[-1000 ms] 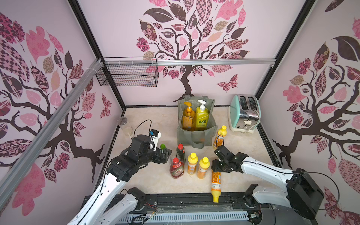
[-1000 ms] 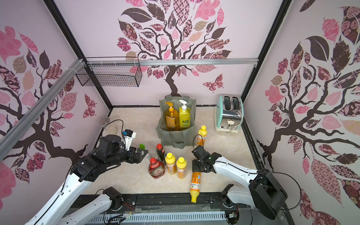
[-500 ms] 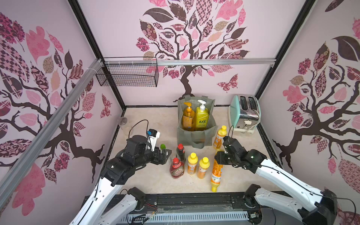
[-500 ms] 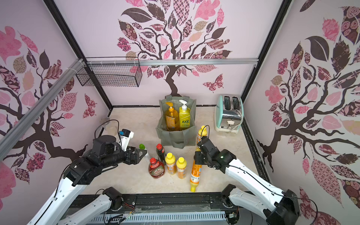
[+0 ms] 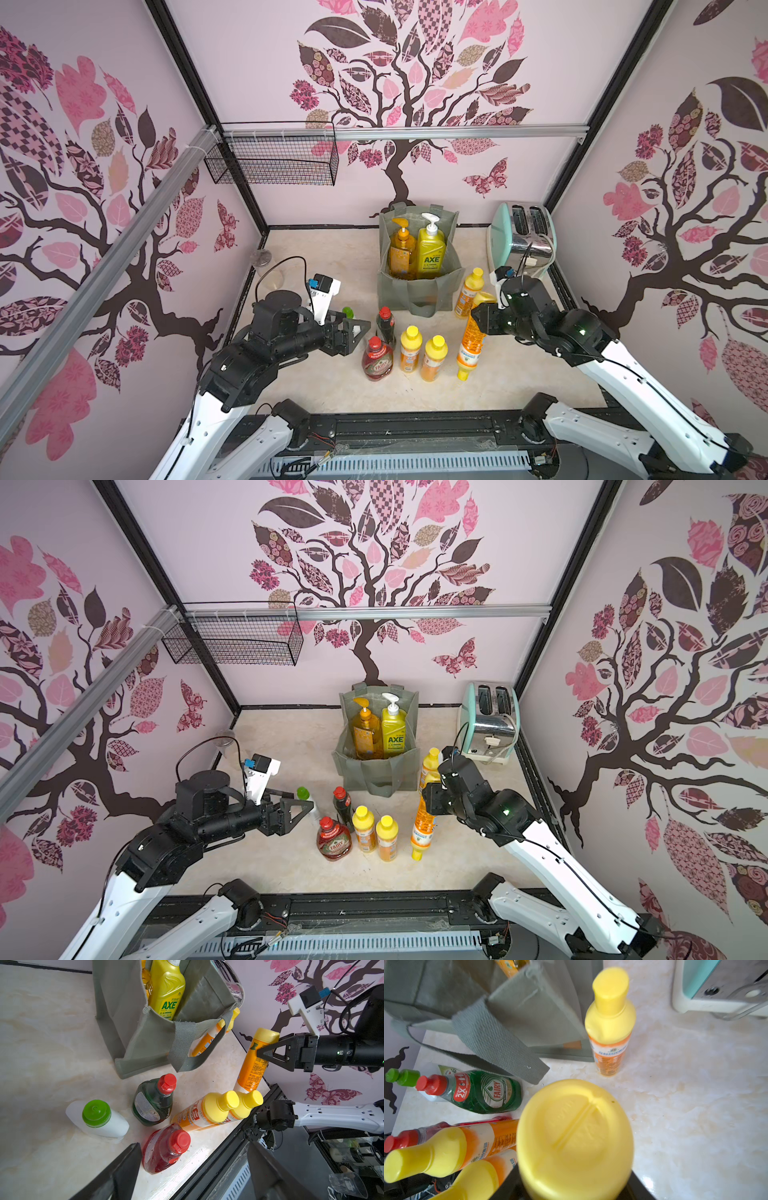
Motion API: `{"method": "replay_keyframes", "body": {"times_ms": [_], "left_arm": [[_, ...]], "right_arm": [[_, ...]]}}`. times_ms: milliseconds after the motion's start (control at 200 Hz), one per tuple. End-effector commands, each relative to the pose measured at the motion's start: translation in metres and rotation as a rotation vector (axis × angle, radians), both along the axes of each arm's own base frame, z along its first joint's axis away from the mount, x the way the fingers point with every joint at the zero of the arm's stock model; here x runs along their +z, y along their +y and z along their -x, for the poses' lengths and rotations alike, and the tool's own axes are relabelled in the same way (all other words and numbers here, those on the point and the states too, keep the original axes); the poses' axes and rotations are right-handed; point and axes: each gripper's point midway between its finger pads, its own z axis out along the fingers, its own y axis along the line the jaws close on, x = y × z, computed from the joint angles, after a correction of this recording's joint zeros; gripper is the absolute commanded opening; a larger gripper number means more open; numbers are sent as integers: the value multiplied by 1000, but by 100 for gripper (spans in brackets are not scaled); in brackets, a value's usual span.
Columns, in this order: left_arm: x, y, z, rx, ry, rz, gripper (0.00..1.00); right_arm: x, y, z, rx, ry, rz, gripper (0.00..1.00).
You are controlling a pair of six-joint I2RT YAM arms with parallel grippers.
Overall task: Pack dish soap into the shopping bag
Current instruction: Pick up the bottle of dish soap at the center of the board.
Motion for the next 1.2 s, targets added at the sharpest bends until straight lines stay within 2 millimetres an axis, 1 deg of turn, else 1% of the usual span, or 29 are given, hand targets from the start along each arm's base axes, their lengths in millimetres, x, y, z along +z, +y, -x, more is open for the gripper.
{"method": "replay_keyframes", "body": {"times_ms": [0,80,150,255,370,440,510,575,655,770,815,895,980,1035,1195], "left_arm": [[27,-8,3,-36,-55,88,86],[38,-13,4,-52,-67,144,86],[47,-17,4,-58,-75,200,86],[63,-23,5,-68,-93,309,87],[79,-29,5,-90,-110,423,89],[87,-34,3,-111,-123,473,91],[93,-40,-1,-140,-143,487,92],[97,-47,-7,-171,-165,465,95],[100,-57,-16,-210,-180,401,97],[100,-76,-32,-284,-162,336,97],[104,-83,-36,-306,-164,335,97],[116,-94,-39,-346,-176,348,97],[127,-106,-39,-411,-176,356,97],[126,-111,-43,-432,-161,338,97],[115,-115,-50,-452,-127,280,96]], "right_arm": [[64,-18,-12,-61,-187,-37,19],[88,-21,-18,-71,-246,-67,19],[110,-20,-23,-73,-300,-90,19],[143,-15,-29,-64,-374,-133,19],[175,-7,-34,-42,-436,-183,19],[191,3,-36,-6,-457,-218,19],[205,14,-37,42,-465,-251,19],[217,28,-39,105,-465,-275,19],[229,50,-38,214,-443,-309,20],[237,84,-35,381,-388,-375,21],[238,98,-32,454,-356,-408,21],[235,123,-27,580,-279,-472,22],[225,146,-24,699,-190,-541,22],[221,155,-22,749,-151,-570,22],[215,168,-17,844,-98,-611,22]]}}
